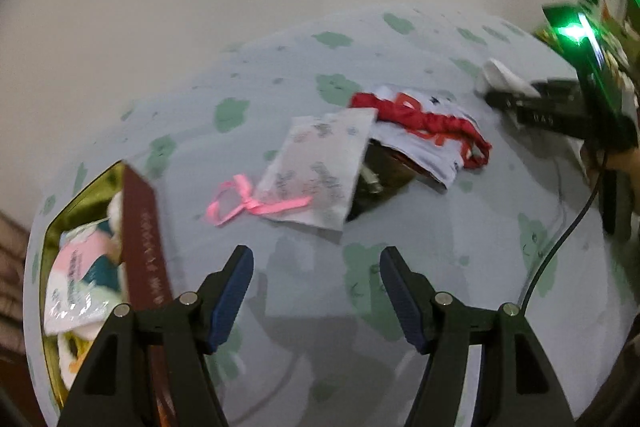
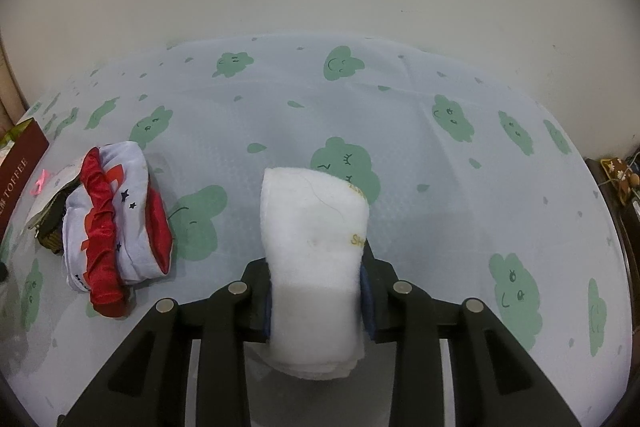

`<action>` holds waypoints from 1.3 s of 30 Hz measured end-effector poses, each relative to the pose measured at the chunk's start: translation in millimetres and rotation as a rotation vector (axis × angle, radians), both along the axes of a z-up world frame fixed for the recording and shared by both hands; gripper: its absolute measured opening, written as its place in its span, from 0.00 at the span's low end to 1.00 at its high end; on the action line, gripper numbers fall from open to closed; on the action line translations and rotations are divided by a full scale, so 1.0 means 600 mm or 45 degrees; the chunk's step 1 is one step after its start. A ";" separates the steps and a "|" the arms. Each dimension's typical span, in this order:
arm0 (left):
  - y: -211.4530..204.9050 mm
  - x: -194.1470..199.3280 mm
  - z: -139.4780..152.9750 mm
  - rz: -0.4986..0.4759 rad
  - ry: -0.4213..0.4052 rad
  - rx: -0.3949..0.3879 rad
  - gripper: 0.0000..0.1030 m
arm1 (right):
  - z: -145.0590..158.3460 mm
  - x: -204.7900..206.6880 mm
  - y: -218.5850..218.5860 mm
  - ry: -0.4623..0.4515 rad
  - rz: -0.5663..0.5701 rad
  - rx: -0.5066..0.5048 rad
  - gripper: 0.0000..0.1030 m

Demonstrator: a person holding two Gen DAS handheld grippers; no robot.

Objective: Organize soft objects
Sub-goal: 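Move the right gripper back to the pile and grasp the white sock, then grasp the pink-ribboned white sachet with the left gripper while the right holds the sock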

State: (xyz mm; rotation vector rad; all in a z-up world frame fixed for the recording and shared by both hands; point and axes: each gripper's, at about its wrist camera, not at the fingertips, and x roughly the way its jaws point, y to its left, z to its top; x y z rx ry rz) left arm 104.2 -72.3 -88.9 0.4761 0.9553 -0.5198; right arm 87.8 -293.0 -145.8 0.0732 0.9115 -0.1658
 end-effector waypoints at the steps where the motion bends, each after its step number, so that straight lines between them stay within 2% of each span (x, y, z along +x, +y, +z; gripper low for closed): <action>1: -0.006 0.002 -0.003 -0.007 -0.003 0.007 0.66 | 0.000 -0.001 0.002 0.000 -0.001 0.002 0.29; 12: -0.013 0.062 -0.031 0.054 -0.007 0.089 0.66 | 0.002 -0.003 0.000 -0.005 -0.002 0.023 0.30; 18: -0.009 0.068 -0.022 0.063 -0.067 0.121 0.66 | 0.002 -0.004 -0.001 -0.007 0.001 0.031 0.31; 24: 0.000 0.079 0.003 0.095 -0.095 0.082 0.66 | 0.002 -0.003 0.000 -0.007 0.000 0.033 0.31; 27: -0.005 0.087 0.006 0.110 -0.118 0.100 0.66 | 0.001 -0.003 0.000 -0.008 -0.001 0.034 0.32; 35: -0.033 0.117 0.009 0.145 -0.100 0.053 0.66 | 0.001 -0.003 -0.001 -0.009 0.001 0.036 0.32; 39: -0.043 0.126 0.018 0.180 -0.150 0.038 0.66 | 0.002 -0.005 0.001 -0.011 0.001 0.043 0.33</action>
